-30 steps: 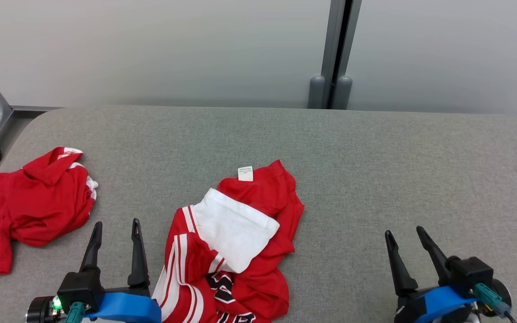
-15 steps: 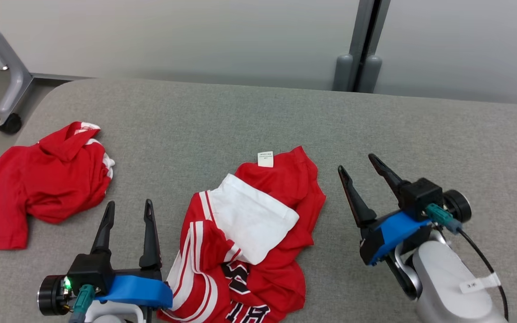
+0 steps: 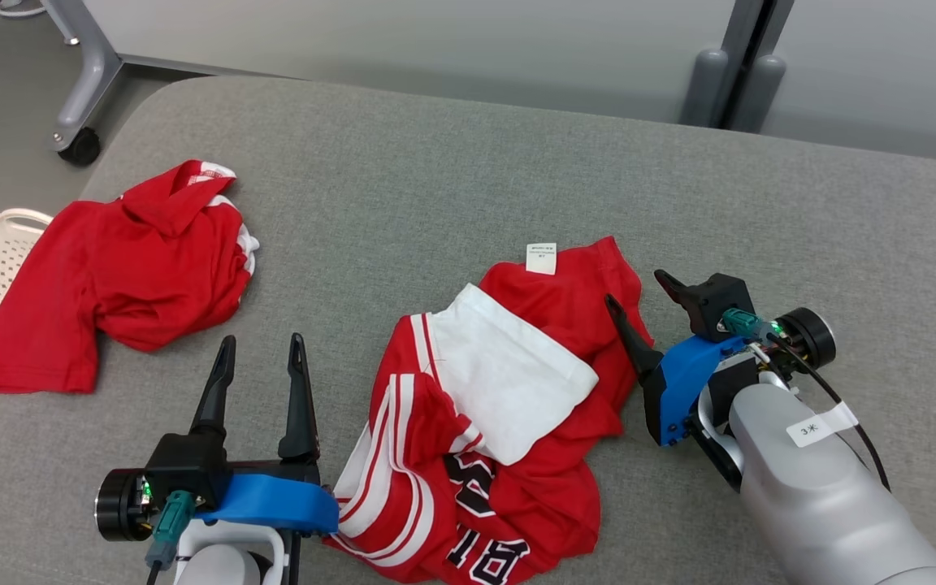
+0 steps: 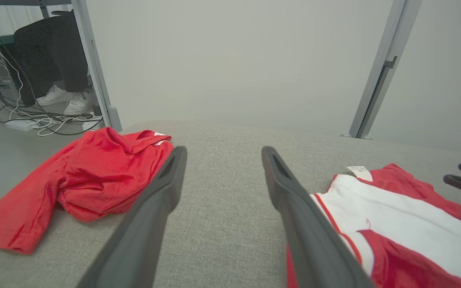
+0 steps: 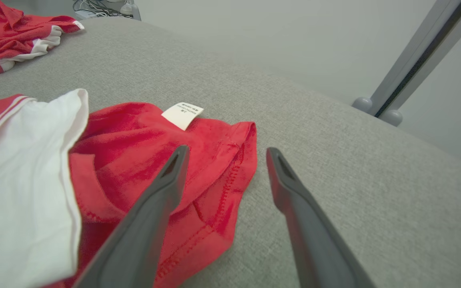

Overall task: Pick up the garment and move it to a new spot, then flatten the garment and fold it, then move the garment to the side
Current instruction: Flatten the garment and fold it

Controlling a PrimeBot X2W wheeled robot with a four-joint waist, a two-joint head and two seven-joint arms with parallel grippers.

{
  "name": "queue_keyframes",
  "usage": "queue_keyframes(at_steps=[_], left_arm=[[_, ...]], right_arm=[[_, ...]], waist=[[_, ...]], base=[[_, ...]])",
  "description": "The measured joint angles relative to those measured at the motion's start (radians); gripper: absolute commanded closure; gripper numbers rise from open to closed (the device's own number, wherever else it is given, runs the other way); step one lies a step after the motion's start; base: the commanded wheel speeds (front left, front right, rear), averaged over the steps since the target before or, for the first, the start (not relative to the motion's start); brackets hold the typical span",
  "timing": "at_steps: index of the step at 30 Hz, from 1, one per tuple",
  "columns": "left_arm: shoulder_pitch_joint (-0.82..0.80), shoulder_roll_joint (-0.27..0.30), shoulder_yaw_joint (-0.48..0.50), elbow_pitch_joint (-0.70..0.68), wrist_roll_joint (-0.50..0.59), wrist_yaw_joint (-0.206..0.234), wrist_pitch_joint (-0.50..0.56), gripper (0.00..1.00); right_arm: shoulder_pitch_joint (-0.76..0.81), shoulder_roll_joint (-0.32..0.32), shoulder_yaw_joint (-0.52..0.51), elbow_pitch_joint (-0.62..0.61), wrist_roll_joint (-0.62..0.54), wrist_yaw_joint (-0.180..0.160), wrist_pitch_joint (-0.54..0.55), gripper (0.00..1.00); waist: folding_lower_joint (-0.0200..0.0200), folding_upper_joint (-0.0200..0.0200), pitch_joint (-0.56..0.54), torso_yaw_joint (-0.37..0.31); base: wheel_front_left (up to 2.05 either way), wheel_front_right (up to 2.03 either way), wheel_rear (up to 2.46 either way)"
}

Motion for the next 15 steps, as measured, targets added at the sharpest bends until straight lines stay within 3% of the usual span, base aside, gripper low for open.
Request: queue_keyframes(at_steps=[7,15], left_arm=[[-0.011,0.000,-0.025,-0.002,-0.017,0.018,0.000,0.00],[-0.020,0.000,-0.032,0.000,-0.019,0.024,0.000,0.00]], right_arm=[[-0.046,0.012,0.038,0.166,0.025,0.000,0.003,0.00],[-0.045,0.028,0.090,0.215,0.082,0.000,0.023,0.00]], waist=[[0.0000,0.0000,0.028,0.024],[-0.0001,0.0000,0.030,0.016]], base=[[0.00,0.00,0.00],[0.00,0.00,0.00]])
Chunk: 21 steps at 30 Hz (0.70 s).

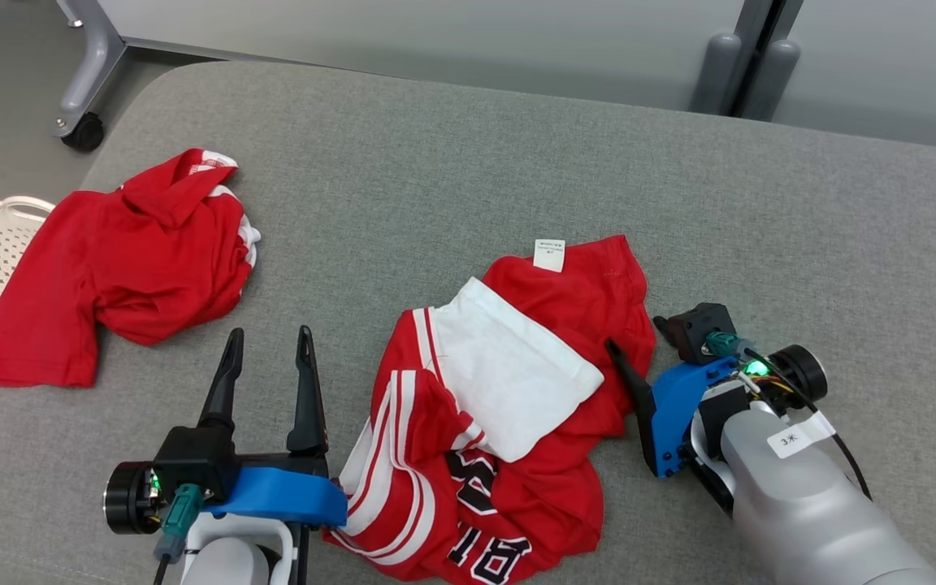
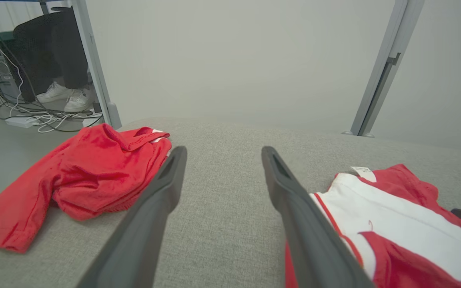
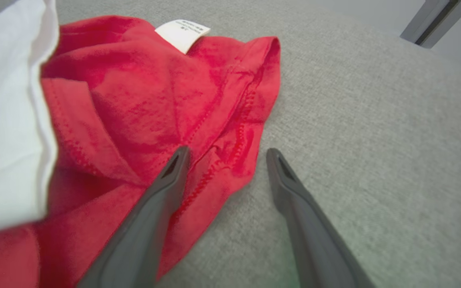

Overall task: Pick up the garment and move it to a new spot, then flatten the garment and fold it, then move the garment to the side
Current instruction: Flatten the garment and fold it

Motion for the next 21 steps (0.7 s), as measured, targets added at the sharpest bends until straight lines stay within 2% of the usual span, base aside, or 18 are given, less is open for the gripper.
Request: queue_keyframes(at_steps=[2,3,4,5,14,18,21], left_arm=[[-0.005,0.000,-0.003,0.001,-0.001,0.000,0.000,0.00],[-0.006,0.000,-0.005,0.002,-0.001,0.000,0.000,0.00],[-0.008,0.000,-0.006,0.002,-0.001,0.000,0.000,0.00],[-0.009,0.000,-0.007,0.002,-0.001,0.000,0.000,0.00],[-0.004,0.000,0.007,0.009,0.000,0.000,0.000,0.00],[0.020,0.000,0.024,0.014,0.004,-0.008,0.000,0.00],[0.030,0.000,0.031,0.014,0.009,-0.012,0.000,0.00]], right_arm=[[0.001,0.003,0.026,0.000,0.012,0.000,0.003,0.00],[0.001,0.004,0.039,-0.001,0.020,0.000,0.003,0.56],[0.003,0.005,0.054,-0.004,0.030,0.000,0.011,0.90],[0.003,0.006,0.068,-0.009,0.045,-0.001,0.012,1.00],[0.020,0.004,0.142,-0.063,0.152,0.000,-0.010,1.00],[0.059,-0.044,0.157,-0.126,0.199,0.000,-0.019,1.00],[0.101,-0.094,0.138,-0.233,0.222,0.000,-0.021,1.00]], waist=[[-0.0001,0.0000,0.001,-0.003],[-0.0001,-0.0001,0.001,-0.003],[-0.0001,-0.0001,0.002,-0.004],[0.0000,-0.0002,0.003,-0.005],[0.0000,-0.0002,-0.014,-0.032],[0.0000,-0.0002,-0.035,-0.064],[0.0000,-0.0001,-0.051,-0.095]], base=[[0.00,0.00,0.00],[0.00,0.00,0.00],[0.00,0.00,0.00],[0.00,0.00,0.00],[0.00,0.00,0.00],[0.00,0.00,0.00],[0.00,0.00,0.00]])
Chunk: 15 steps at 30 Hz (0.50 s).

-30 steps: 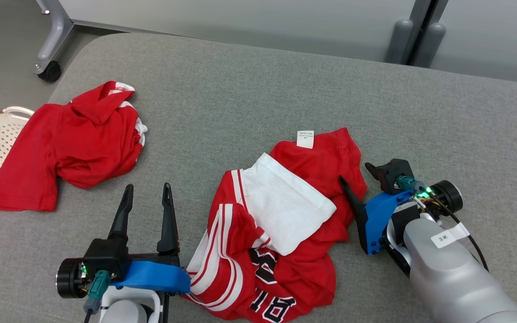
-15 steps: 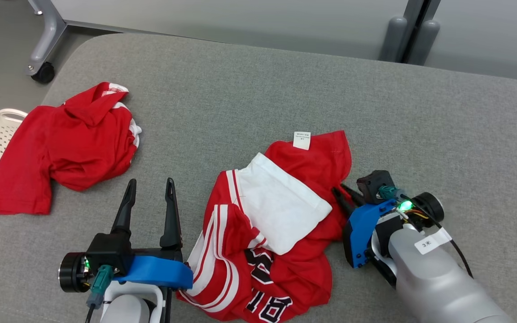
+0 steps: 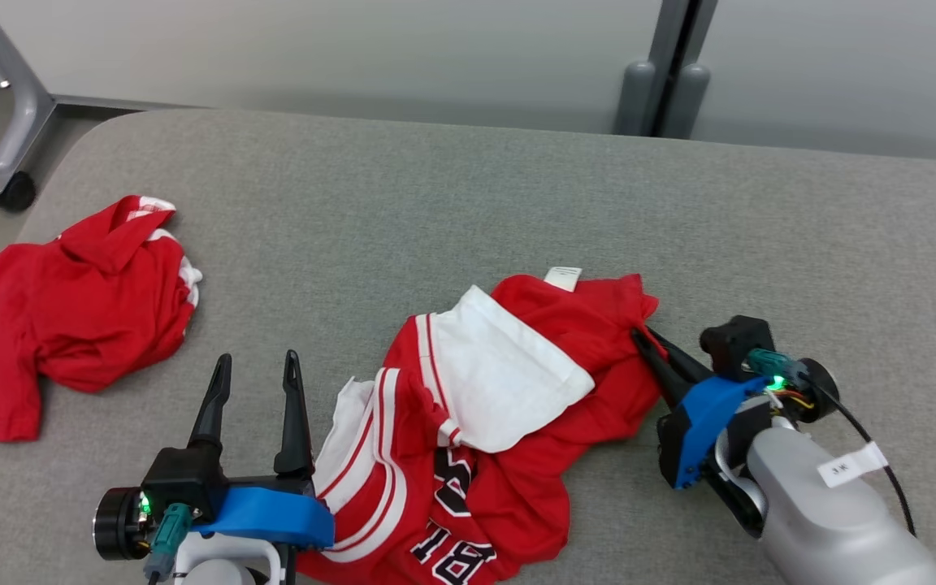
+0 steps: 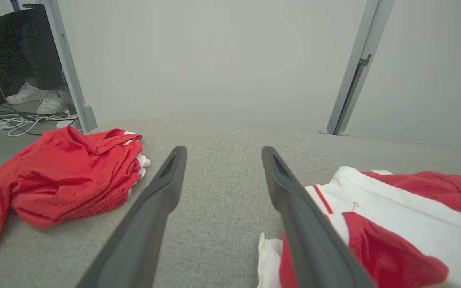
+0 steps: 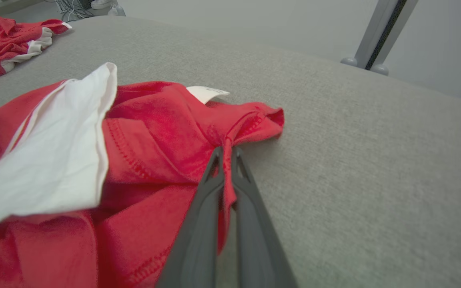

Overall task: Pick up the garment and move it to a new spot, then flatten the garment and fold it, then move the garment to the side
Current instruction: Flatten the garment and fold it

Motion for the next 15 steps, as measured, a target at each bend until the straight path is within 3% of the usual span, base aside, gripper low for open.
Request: queue_keyframes(at_steps=[6,15], left_arm=[[0.010,0.000,0.007,-0.004,0.004,-0.006,0.000,0.00],[0.021,0.000,0.028,-0.006,0.011,-0.010,0.000,0.00]], right_arm=[[0.133,-0.104,-0.104,-0.177,0.020,0.000,-0.001,1.00],[0.337,-0.180,-0.344,-0.326,0.003,0.000,-0.001,1.00]], waist=[[0.0000,-0.0001,-0.025,-0.065],[-0.0001,0.0000,-0.040,-0.135]], base=[[0.00,0.00,0.00],[0.00,0.00,0.00]])
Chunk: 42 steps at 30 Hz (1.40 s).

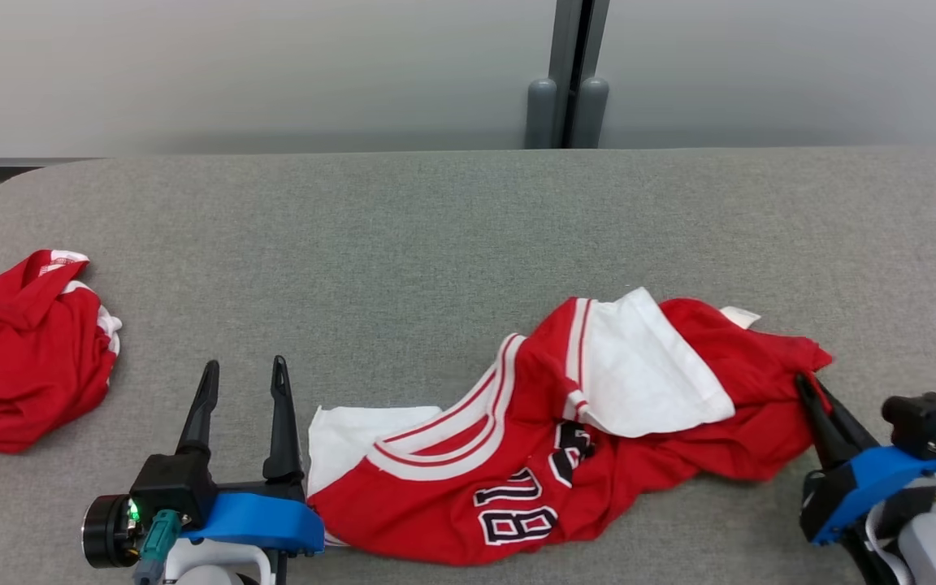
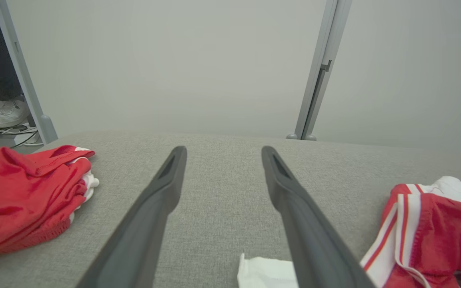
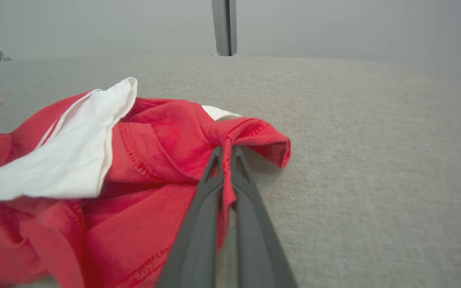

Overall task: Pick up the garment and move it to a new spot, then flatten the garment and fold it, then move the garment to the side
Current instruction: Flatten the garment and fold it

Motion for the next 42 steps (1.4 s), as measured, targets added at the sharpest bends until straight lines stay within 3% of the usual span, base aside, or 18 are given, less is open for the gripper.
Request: queue_keyframes(at_steps=[7,11,12,13,21,25,33,42], left_arm=[[0.000,0.000,0.003,0.000,0.000,-0.002,0.000,0.00],[0.003,0.000,0.008,0.000,0.000,-0.003,0.000,0.00],[0.003,0.000,0.010,0.000,0.000,-0.004,0.000,0.00],[0.004,0.000,0.012,0.000,0.001,-0.004,0.000,0.00],[0.005,0.000,0.024,0.002,0.007,-0.012,0.000,0.00],[0.012,0.000,0.028,0.001,0.015,-0.013,0.000,0.00],[0.021,0.000,0.036,0.001,0.020,-0.021,0.000,0.00],[0.024,0.000,0.040,0.005,0.027,-0.027,0.000,0.00]], right_arm=[[0.076,-0.017,-0.168,-0.010,-0.052,0.000,0.000,1.00],[0.085,0.006,-0.232,-0.016,-0.107,0.000,0.000,1.00],[0.087,0.016,-0.241,-0.021,-0.121,0.000,0.000,0.75],[0.088,0.024,-0.252,-0.030,-0.136,0.000,0.000,0.00],[0.095,0.089,-0.379,-0.198,-0.243,0.000,0.000,0.00],[0.119,0.140,-0.395,-0.314,-0.277,0.000,0.000,0.00],[0.189,0.217,-0.322,-0.479,-0.309,0.000,0.000,0.00],[0.259,0.268,-0.224,-0.500,-0.314,0.000,0.000,0.00]], waist=[[0.0001,0.0000,0.001,-0.021],[0.0001,0.0000,-0.002,-0.028],[0.0001,0.0000,-0.002,-0.030],[0.0000,0.0000,-0.003,-0.031],[0.0001,0.0000,-0.018,-0.037],[0.0000,0.0000,-0.027,-0.038],[0.0001,-0.0001,-0.041,-0.032],[0.0001,-0.0001,-0.048,-0.025]], base=[[0.00,0.00,0.00],[0.00,0.00,0.00],[0.00,0.00,0.00],[0.00,0.00,0.00],[0.00,0.00,0.00],[0.00,0.00,0.00],[0.00,0.00,0.00],[0.00,0.00,0.00]])
